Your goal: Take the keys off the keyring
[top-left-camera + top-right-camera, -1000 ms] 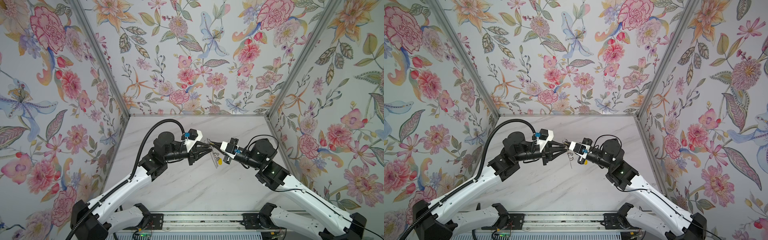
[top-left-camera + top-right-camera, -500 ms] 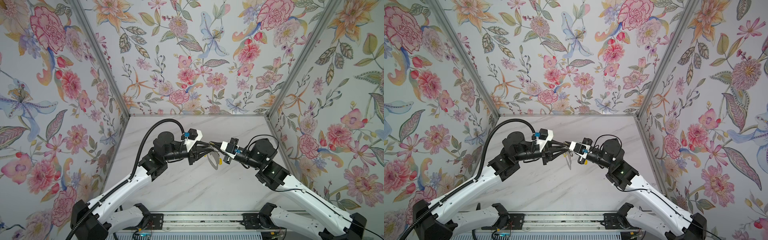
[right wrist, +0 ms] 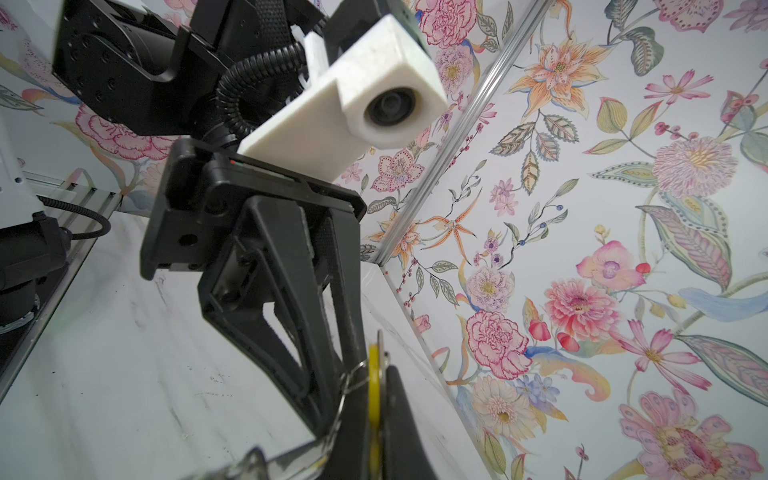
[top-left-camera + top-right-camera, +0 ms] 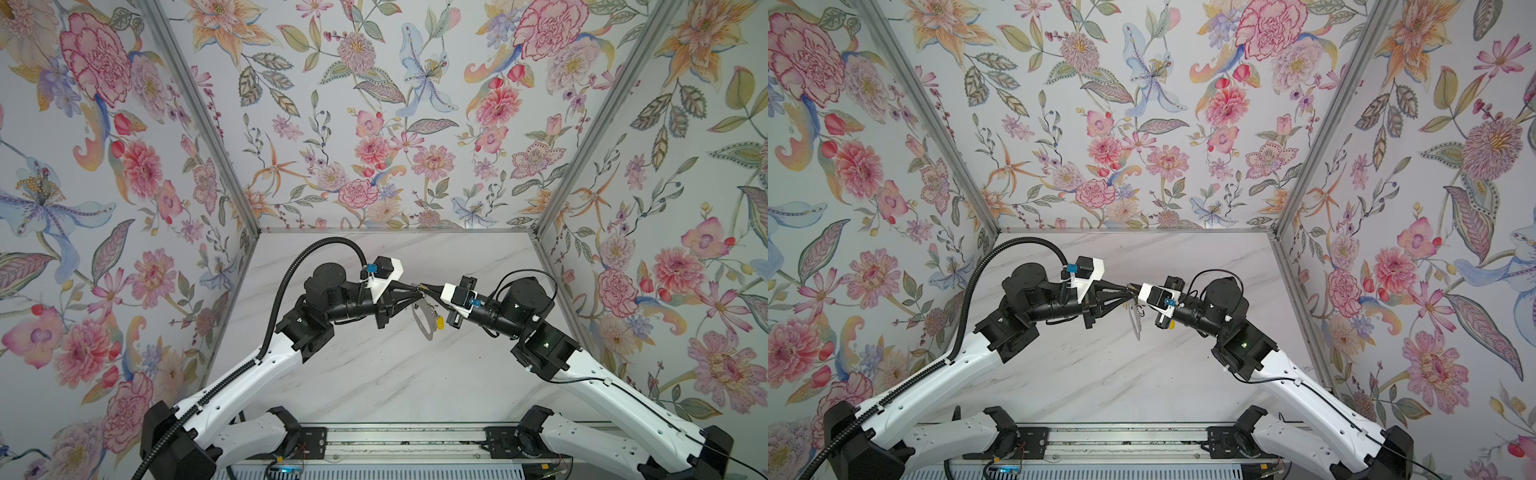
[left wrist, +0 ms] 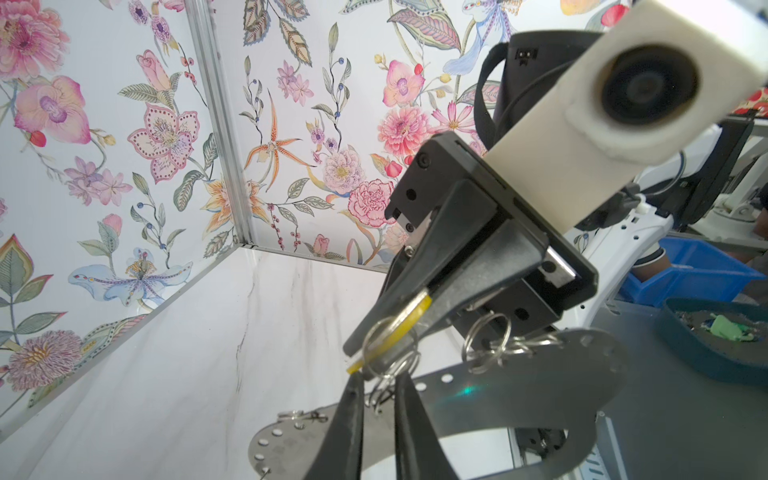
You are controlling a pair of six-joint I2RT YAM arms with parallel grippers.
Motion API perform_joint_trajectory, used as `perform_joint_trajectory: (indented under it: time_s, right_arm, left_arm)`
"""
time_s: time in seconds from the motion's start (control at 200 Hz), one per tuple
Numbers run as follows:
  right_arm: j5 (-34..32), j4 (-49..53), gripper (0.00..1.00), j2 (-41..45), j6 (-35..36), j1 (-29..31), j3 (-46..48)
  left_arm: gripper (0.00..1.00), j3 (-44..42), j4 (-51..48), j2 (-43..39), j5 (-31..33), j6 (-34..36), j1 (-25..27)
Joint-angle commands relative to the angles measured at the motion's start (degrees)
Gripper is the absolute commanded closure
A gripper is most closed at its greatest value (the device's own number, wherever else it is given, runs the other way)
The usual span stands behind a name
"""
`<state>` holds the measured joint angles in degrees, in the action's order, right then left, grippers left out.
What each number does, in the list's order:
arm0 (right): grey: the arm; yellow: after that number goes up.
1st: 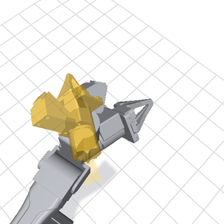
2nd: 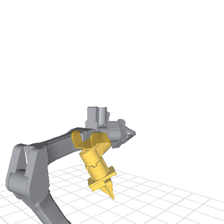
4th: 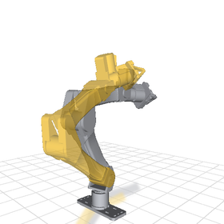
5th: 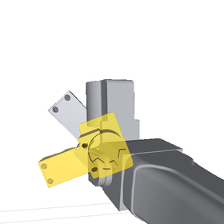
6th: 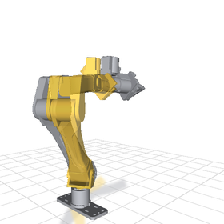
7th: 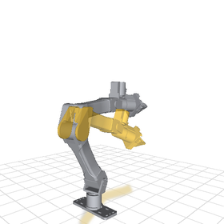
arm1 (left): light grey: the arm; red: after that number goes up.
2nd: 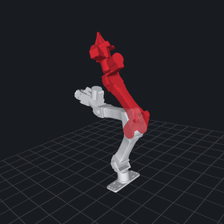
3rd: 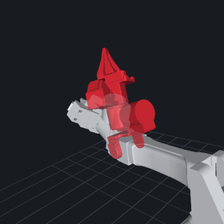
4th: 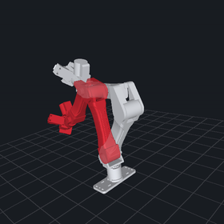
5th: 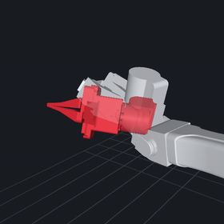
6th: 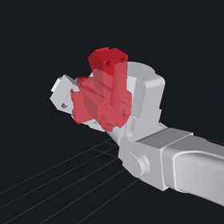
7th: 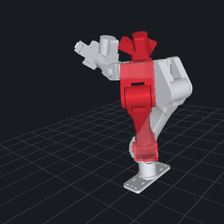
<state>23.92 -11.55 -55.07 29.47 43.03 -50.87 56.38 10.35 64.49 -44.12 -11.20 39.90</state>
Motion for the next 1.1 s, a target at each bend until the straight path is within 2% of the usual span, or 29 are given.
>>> perform_joint_trajectory:
  time_s: [0.0, 0.065, 0.285, 0.405, 0.53, 0.836, 1.001, 1.096]
  right_arm:
    - [0.5, -0.6, 1.00, 0.0, -0.9, -0.1, 0.0]
    - [0.3, -0.8, 1.00, 0.1, -0.9, -0.1, 0.0]
    - [-1.2, -0.1, 1.00, -0.2, -0.5, -0.1, -0.9]
    - [-3.4, 2.5, 1.00, -0.9, 2.0, 1.1, -2.8]
    - [-9.0, 6.6, 1.00, -2.2, 7.6, 4.7, -5.6]
    - [-24.2, 15.6, 1.00, -8.3, 19.5, 12.7, -11.5]
    - [-26.6, 16.1, 1.00, -10.9, 20.2, 13.3, -12.1]
    - [-26.1, 15.5, 1.00, -11.4, 19.1, 13.0, -11.7]
  left_arm:
    - [0.95, -0.2, 3.4, -2.0, -1.0, 0.3, -0.3]
    - [1.00, -0.4, 2.9, -2.1, -1.0, 0.5, -0.4]
    - [1.00, 0.3, -0.1, -2.9, 0.2, 2.6, -0.3]
    - [1.00, 5.3, -11.3, -1.4, 3.3, 8.8, 0.1]
    - [1.00, 11.7, -23.3, 1.9, 7.7, 15.3, 1.3]
    - [1.00, 22.6, -35.9, 7.1, 12.1, 23.8, 4.4]
    - [1.00, 24.8, -35.2, 8.0, 10.0, 26.8, 5.0]
    - [0.92, 21.8, -31.7, 6.1, 9.4, 28.9, 5.0]
